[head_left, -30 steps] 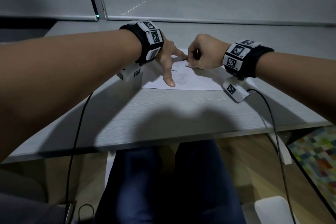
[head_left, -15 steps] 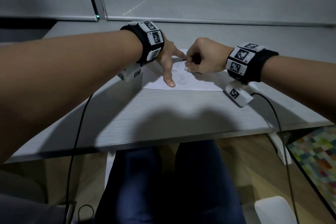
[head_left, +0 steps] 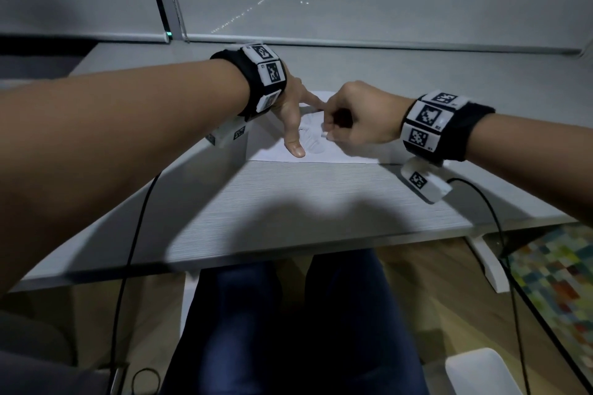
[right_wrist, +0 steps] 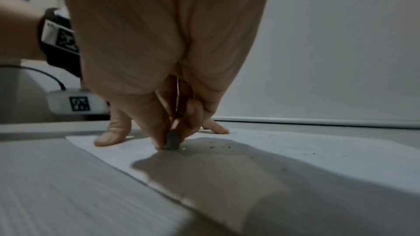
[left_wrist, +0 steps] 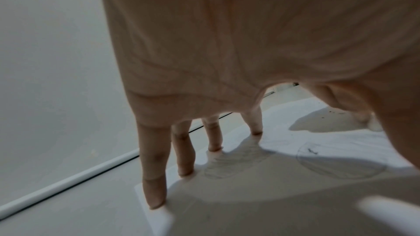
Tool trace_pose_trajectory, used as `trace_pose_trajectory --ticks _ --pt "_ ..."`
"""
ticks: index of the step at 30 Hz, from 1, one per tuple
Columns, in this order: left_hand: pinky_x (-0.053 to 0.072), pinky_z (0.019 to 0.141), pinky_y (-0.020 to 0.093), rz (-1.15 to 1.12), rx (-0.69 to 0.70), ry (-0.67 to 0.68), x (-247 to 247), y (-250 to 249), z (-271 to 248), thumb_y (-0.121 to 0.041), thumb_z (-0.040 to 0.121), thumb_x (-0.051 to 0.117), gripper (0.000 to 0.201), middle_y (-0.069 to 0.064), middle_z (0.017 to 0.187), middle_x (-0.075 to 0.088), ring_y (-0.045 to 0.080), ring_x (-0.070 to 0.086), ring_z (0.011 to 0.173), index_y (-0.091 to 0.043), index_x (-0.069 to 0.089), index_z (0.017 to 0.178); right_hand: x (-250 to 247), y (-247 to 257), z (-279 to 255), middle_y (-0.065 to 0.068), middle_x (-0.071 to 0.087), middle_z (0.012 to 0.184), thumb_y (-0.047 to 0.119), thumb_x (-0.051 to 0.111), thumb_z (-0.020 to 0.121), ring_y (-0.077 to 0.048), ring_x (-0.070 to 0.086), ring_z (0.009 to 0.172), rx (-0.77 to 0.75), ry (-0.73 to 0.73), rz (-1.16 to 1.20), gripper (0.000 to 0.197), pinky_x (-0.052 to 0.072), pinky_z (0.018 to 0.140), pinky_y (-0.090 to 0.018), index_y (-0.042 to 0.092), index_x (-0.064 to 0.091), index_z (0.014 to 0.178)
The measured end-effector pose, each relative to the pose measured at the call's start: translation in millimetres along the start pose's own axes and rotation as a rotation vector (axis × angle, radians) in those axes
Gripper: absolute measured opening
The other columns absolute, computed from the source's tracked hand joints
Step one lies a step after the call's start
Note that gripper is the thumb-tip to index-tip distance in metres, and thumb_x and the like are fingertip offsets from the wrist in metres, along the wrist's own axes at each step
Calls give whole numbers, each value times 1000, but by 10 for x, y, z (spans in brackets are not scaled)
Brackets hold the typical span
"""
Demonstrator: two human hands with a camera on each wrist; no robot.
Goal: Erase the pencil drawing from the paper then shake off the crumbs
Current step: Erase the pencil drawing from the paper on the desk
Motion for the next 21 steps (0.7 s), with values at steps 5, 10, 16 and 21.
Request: trace_pose_trajectory --ticks 5,10,16,21 --pt "31 98 41 -1 -24 4 14 -5 -41 -71 65 86 126 4 168 25 30 28 154 -55 7 163 -74 -45 -84 8 70 70 25 81 88 0 59 58 10 49 15 11 46 59 -10 15 78 85" --pt "32 116 43 -29 -113 41 6 -11 -181 -86 74 64 121 6 171 25 32 40 147 -31 12 169 -111 -326 105 -3 74 89 34 75 92 -26 68 84 201 -38 -149 20 59 82 -40 15 72 88" --pt "45 108 48 -4 -4 -77 20 46 -212 -87 65 72 120 6 157 42 34 51 136 -26 33 161 -99 -343 282 -13 72 108 26 73 94 -33 66 100 224 -84 -156 21 49 81 -34 6 71 100" --pt "37 116 51 -60 174 -103 158 15 -106 -88 70 69 113 -3 157 36 27 41 145 -37 27 162 -64 -356 273 -10 73 98 23 73 92 -27 64 86 225 -140 -88 17 47 73 -31 7 72 95"
Point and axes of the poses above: each hand's wrist, its own z-axis towards the middle knuckle, its own x-axis out of the palm, y = z × x, the point moved 1 cm from there along z, towards the middle knuckle
